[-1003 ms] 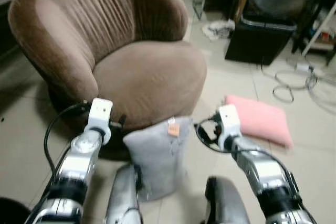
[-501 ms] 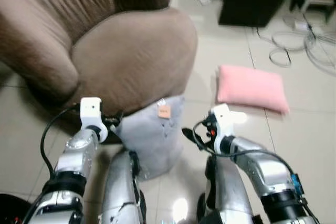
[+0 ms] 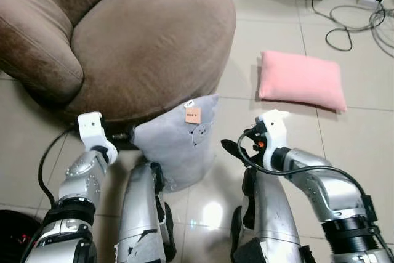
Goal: Move the pillow to the sofa from floor
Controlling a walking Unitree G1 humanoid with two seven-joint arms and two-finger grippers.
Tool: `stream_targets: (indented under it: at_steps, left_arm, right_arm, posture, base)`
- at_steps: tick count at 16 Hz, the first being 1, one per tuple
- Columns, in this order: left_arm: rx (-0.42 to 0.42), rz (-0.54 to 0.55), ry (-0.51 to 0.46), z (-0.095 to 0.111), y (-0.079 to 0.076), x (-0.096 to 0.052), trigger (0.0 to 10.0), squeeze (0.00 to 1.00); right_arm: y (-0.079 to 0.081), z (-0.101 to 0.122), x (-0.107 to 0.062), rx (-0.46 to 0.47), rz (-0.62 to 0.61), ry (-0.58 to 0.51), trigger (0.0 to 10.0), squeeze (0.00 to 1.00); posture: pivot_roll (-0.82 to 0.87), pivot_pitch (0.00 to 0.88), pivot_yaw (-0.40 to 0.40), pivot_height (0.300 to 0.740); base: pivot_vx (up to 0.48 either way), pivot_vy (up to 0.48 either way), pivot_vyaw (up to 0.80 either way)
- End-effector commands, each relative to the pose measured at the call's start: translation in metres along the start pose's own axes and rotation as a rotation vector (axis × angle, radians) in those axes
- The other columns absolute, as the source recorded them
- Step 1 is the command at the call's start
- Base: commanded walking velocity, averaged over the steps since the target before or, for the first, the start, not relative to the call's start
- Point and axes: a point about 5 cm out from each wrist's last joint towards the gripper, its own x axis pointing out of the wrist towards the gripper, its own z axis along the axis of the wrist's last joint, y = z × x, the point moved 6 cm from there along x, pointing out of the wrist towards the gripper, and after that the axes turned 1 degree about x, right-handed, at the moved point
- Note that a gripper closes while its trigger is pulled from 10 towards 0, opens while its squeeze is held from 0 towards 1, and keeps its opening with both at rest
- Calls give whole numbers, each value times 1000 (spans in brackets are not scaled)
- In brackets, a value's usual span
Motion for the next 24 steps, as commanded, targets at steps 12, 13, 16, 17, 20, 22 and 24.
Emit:
stream_targets:
  at_steps: [12, 13, 16, 17, 20, 22, 24]
  left_arm:
    - [-208, -14, -36, -18, -3, 0, 10000, 0]
    - [-236, -15, -68, -14, -3, 1, 10000, 0]
    - [-313, -47, -112, -7, -13, 4, 10000, 0]
    - [-336, -70, -118, -6, -19, 6, 10000, 0]
    - [-355, -173, -84, -14, -42, 7, 10000, 0]
    - [-326, -169, -50, -22, -43, 6, 8824, 0]
    - [-319, -147, -40, -26, -38, 5, 8392, 0]
  right_arm:
    - [24, -26, -9, -13, 66, 77, 10000, 0]
    - [26, -31, -12, -23, 73, 90, 10000, 0]
    - [37, -38, -18, -30, 116, 114, 10000, 0]
    - [37, -40, -19, -26, 115, 117, 10000, 0]
    - [38, -42, -19, -22, 111, 123, 10000, 0]
    - [39, -43, -19, -29, 112, 128, 10000, 0]
    - [40, -43, -20, -32, 113, 129, 10000, 0]
  posture:
    - [7, 323, 10, 525]
    - [-10, 318, 6, 525]
    - [-19, 314, 5, 525]
    - [-19, 314, 5, 525]
    - [-19, 314, 5, 525]
    - [-19, 314, 5, 525]
    - [-19, 314, 5, 525]
  base:
    - [0, 0, 0]
    - [0, 0, 0]
    - [0, 0, 0]
    - [0, 0, 0]
    - [0, 0, 0]
    - [0, 0, 0]
    - [0, 0, 0]
